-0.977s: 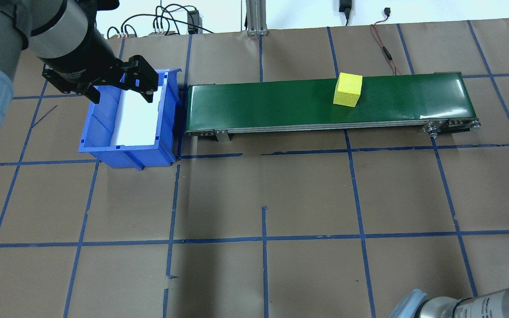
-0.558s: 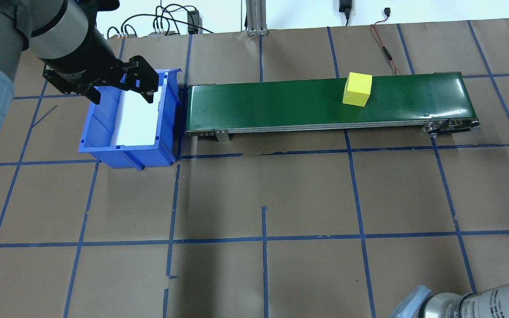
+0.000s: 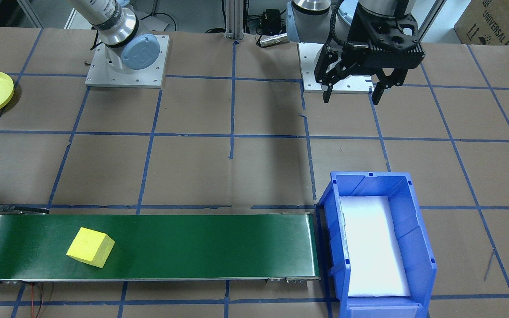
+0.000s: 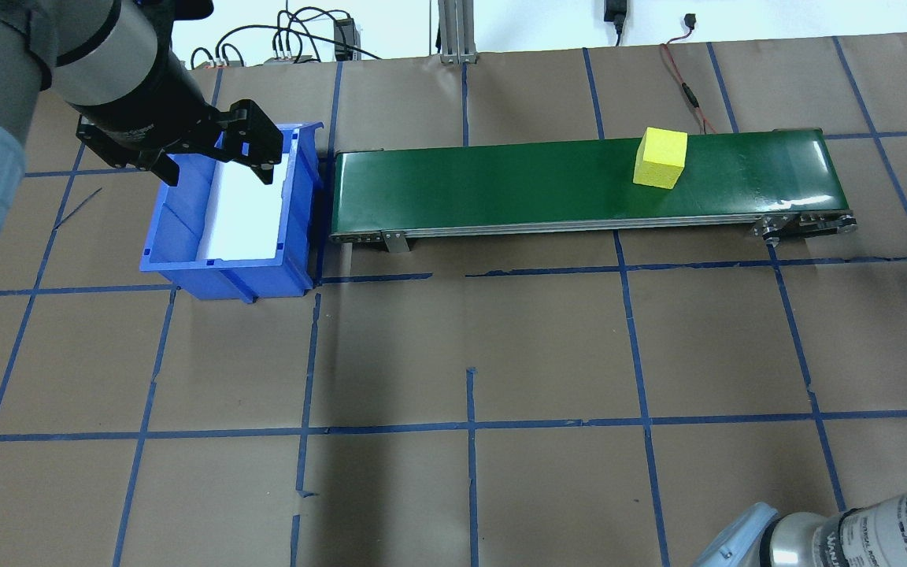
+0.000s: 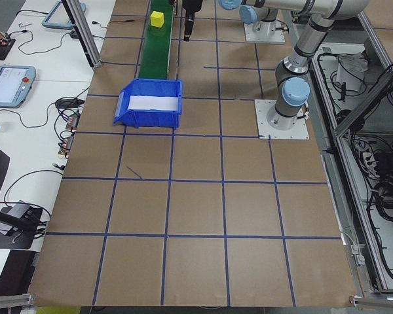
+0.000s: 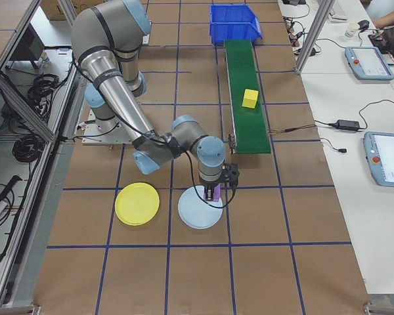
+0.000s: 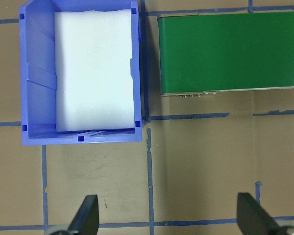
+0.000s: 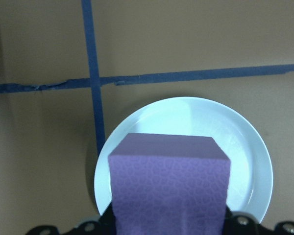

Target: Move block left to right into plate

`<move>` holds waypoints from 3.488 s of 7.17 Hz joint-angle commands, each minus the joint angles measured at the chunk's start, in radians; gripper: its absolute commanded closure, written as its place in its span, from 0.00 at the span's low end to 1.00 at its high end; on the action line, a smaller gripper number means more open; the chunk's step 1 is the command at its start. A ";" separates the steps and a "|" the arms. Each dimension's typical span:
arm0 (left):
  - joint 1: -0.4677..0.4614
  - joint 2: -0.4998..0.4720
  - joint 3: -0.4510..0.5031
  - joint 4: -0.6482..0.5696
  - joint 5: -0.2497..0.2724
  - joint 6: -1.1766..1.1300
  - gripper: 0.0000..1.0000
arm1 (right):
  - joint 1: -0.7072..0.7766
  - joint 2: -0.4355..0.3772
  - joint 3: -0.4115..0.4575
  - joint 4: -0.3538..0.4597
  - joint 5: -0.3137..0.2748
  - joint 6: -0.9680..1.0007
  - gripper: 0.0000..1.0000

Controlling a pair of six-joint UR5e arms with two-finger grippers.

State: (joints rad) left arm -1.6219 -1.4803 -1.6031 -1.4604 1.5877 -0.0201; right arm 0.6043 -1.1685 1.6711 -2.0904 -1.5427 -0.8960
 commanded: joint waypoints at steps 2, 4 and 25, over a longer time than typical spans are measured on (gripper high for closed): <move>0.000 0.000 0.000 0.000 0.000 0.003 0.00 | -0.055 0.029 0.041 -0.014 0.010 -0.037 0.10; 0.000 0.000 -0.001 0.000 0.000 0.003 0.00 | -0.078 0.021 0.070 -0.002 0.004 -0.031 0.00; 0.002 0.002 -0.008 0.005 -0.002 0.003 0.00 | 0.503 -0.034 -0.054 -0.036 0.085 0.588 0.80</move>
State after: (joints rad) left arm -1.6199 -1.4787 -1.6111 -1.4558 1.5862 -0.0169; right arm 1.1189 -1.1439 1.6053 -2.1360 -1.4527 -0.2823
